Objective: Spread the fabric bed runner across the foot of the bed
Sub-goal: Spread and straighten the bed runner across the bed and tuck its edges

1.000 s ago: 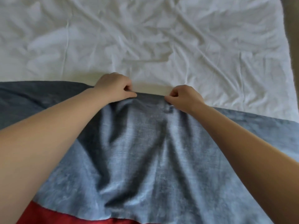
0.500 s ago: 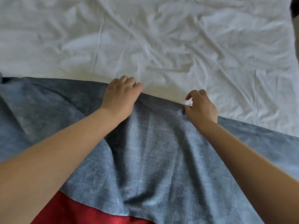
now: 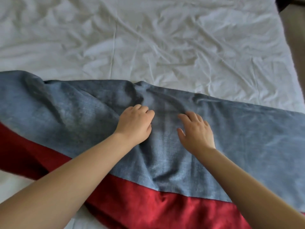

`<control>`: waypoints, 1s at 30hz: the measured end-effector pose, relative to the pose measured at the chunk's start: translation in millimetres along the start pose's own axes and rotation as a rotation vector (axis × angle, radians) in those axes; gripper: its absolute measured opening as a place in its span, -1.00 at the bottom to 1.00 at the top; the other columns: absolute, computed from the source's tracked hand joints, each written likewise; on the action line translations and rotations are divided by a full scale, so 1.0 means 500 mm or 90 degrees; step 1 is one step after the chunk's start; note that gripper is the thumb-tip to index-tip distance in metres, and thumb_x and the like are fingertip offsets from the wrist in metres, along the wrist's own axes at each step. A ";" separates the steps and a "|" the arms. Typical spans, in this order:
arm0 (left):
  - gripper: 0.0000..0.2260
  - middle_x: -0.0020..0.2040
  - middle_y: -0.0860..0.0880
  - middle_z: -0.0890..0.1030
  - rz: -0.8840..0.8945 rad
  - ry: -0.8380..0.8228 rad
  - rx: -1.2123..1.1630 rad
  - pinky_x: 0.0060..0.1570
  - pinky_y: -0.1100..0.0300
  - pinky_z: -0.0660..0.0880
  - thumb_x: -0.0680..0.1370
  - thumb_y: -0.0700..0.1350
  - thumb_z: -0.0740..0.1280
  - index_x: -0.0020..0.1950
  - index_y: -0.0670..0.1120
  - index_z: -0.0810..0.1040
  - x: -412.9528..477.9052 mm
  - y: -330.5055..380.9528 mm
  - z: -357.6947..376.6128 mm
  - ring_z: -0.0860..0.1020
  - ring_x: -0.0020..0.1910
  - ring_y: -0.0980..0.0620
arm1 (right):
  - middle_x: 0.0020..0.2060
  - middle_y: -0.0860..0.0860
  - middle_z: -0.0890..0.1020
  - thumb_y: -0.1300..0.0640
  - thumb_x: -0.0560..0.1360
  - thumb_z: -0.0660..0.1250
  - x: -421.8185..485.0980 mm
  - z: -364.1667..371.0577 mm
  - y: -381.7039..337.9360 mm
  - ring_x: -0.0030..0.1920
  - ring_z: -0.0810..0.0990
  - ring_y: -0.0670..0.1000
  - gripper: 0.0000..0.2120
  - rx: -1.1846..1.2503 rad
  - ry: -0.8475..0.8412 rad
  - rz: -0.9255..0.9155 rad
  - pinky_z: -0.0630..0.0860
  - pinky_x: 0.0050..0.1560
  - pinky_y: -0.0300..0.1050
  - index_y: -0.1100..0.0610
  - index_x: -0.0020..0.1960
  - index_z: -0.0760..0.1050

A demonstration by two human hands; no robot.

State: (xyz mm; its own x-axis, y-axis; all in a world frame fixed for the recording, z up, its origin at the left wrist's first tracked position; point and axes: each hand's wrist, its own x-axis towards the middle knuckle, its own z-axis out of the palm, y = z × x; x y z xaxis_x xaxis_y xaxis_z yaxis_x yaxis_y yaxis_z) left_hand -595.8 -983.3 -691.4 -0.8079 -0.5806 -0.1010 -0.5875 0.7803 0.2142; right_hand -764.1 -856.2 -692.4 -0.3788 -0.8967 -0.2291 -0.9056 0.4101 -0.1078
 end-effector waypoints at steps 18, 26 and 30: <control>-0.82 -0.02 0.00 0.53 0.037 -0.037 0.016 -0.09 0.08 0.39 0.44 -0.01 0.28 -0.01 -0.02 0.52 -0.380 0.187 0.011 0.49 0.02 -0.05 | -0.01 0.06 0.53 0.00 0.46 0.26 -0.401 0.058 -0.126 0.05 0.51 0.13 -0.78 0.058 0.005 -0.056 0.42 -0.04 0.01 0.09 0.04 0.51; -0.84 -0.02 -0.04 0.52 0.100 -0.131 0.124 -0.13 0.09 0.34 0.51 -0.24 0.18 -0.01 -0.08 0.52 -0.494 0.220 0.057 0.47 0.04 -0.09 | -0.05 -0.06 0.52 0.07 0.46 0.27 -0.548 0.158 -0.153 0.00 0.51 0.03 -0.81 0.060 -0.061 -0.100 0.40 -0.25 -0.11 0.04 0.07 0.44; -0.80 -0.04 -0.04 0.53 0.050 -0.119 0.101 -0.24 0.12 0.27 0.44 -0.33 0.23 -0.05 -0.10 0.55 -0.503 0.232 0.061 0.50 -0.01 -0.10 | -0.13 -0.02 0.55 0.22 0.43 0.23 -0.544 0.155 -0.150 -0.07 0.52 0.07 -0.87 0.074 -0.051 -0.078 0.43 -0.31 -0.06 0.10 -0.04 0.46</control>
State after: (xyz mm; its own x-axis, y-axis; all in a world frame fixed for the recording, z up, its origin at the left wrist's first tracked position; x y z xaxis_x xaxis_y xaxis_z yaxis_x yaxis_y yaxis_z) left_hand -462.0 -739.7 -671.0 -0.8371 -0.4749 -0.2716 -0.5105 0.8566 0.0754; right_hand -578.1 -630.1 -696.6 -0.2467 -0.9267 -0.2834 -0.9141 0.3197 -0.2494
